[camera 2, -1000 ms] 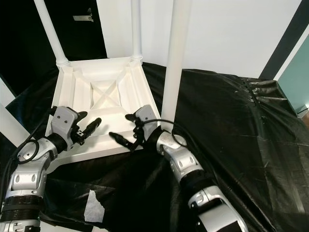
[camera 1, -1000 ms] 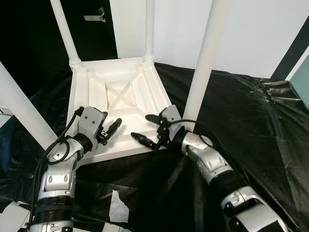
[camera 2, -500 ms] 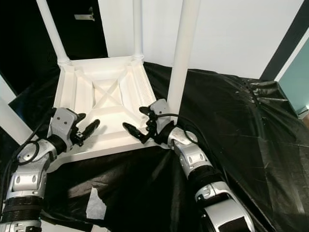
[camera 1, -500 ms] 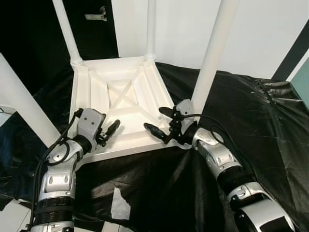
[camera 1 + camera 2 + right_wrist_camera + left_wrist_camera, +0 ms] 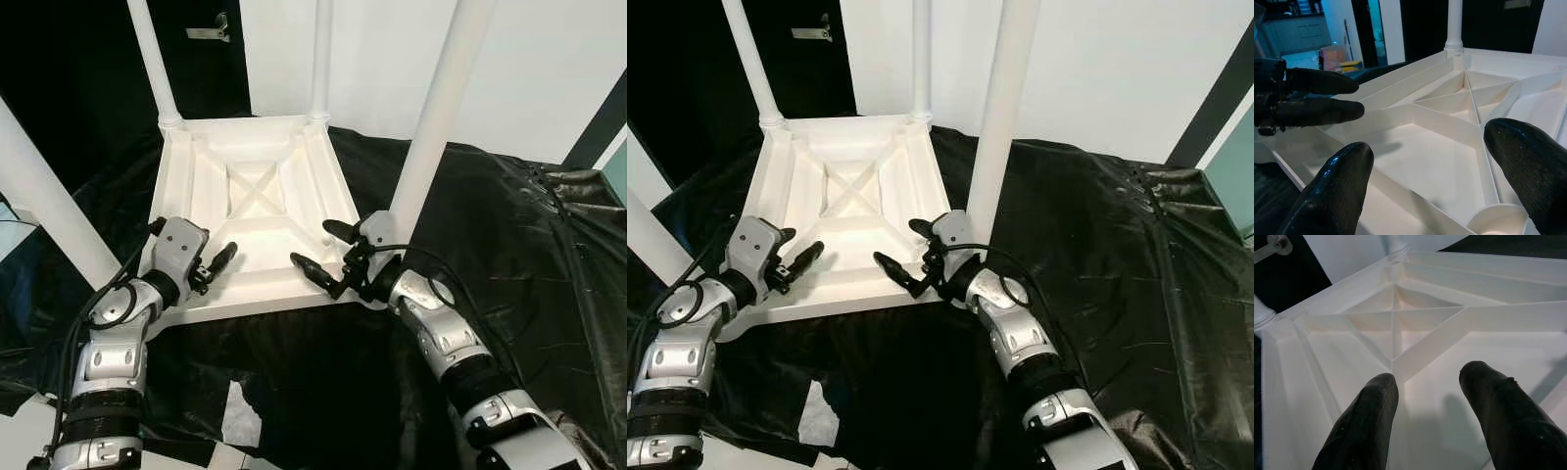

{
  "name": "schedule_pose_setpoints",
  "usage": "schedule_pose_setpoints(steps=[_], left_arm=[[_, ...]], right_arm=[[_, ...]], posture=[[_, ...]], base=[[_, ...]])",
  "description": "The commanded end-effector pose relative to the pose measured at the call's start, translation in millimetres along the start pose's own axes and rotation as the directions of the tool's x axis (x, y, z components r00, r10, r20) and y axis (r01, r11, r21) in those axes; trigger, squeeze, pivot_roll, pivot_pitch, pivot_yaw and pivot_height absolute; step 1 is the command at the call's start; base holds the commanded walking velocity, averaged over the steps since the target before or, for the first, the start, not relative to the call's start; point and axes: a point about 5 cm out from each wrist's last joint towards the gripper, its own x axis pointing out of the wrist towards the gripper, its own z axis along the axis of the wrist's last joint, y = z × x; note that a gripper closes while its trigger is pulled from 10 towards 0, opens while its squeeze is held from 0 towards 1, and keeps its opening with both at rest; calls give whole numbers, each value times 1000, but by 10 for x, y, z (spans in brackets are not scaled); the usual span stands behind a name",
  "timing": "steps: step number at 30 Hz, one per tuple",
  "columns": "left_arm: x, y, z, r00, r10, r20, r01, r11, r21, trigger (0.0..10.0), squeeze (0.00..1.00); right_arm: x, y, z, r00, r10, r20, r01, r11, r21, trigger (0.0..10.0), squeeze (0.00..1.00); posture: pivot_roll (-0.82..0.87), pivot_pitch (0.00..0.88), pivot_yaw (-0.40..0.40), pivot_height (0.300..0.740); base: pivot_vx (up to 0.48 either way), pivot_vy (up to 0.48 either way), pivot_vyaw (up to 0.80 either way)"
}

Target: Building children table

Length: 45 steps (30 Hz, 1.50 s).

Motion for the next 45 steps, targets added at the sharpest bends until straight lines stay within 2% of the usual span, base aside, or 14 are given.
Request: schedule_pose_setpoints(steps=[1,3,7,9,14,17,21,25,29,36,37,41,45], left_arm=[[-91,263,-57,972,233,-37,-232,972,25,10000,0],[-27,290,-45,974,226,-32,-226,974,26,10000,0],[51,285,-22,979,202,-18,-202,979,29,10000,0],[139,281,4,983,181,-6,-181,983,28,10000,0],[227,269,27,987,158,8,-158,987,30,10000,0],[285,267,48,989,149,12,-149,988,30,10000,0],[419,265,116,990,137,27,-138,990,30,10000,0],[449,261,131,990,134,36,-135,991,25,10000,0],[495,192,126,991,122,48,-123,992,16,10000,0],[461,128,92,993,95,68,-94,995,-13,10000,0],[414,61,83,993,64,94,-62,998,-22,10000,0],[377,9,75,993,43,109,-39,999,-35,10000,0],[260,-148,94,985,18,170,-3,996,-87,10000,0]], right_arm=[[-176,-190,-58,992,-124,-25,124,992,-16,10000,47],[-205,-149,-49,986,-166,-25,165,986,-38,10000,8],[-232,-95,-24,978,-210,-11,209,977,-41,10000,4],[-251,-30,10,968,-250,-2,250,968,-33,10000,0],[-247,76,47,967,-253,10,254,967,-18,10000,0],[-226,167,57,973,-230,12,230,973,-12,10000,0],[-182,429,57,990,-138,0,137,990,16,10000,0],[-175,505,51,994,-111,-9,111,993,29,10000,0],[-174,658,-1,999,-5,-39,6,999,35,10000,0],[-171,583,53,1000,-17,-18,17,1000,12,10000,0],[-181,552,69,1000,-18,-11,18,1000,14,10000,0],[-193,525,84,1000,-29,-1,29,999,21,10000,0],[-251,459,89,998,-58,3,58,998,23,10000,0]], posture=[[64,0,-42,740],[50,0,-36,740],[41,0,-31,740],[20,0,-20,740],[17,0,-19,740],[-1,0,-12,740],[-9,0,-13,740],[-11,0,-13,740],[-10,0,-17,740],[11,0,-28,740],[16,0,-30,740],[22,0,-31,740],[34,0,-33,740]], base=[[0,0,0],[0,0,0],[0,0,0],[0,0,0],[0,0,0],[0,0,0],[0,0,0],[0,0,0],[0,0,0],[0,0,0],[0,0,0],[0,0,0],[0,0,0]])
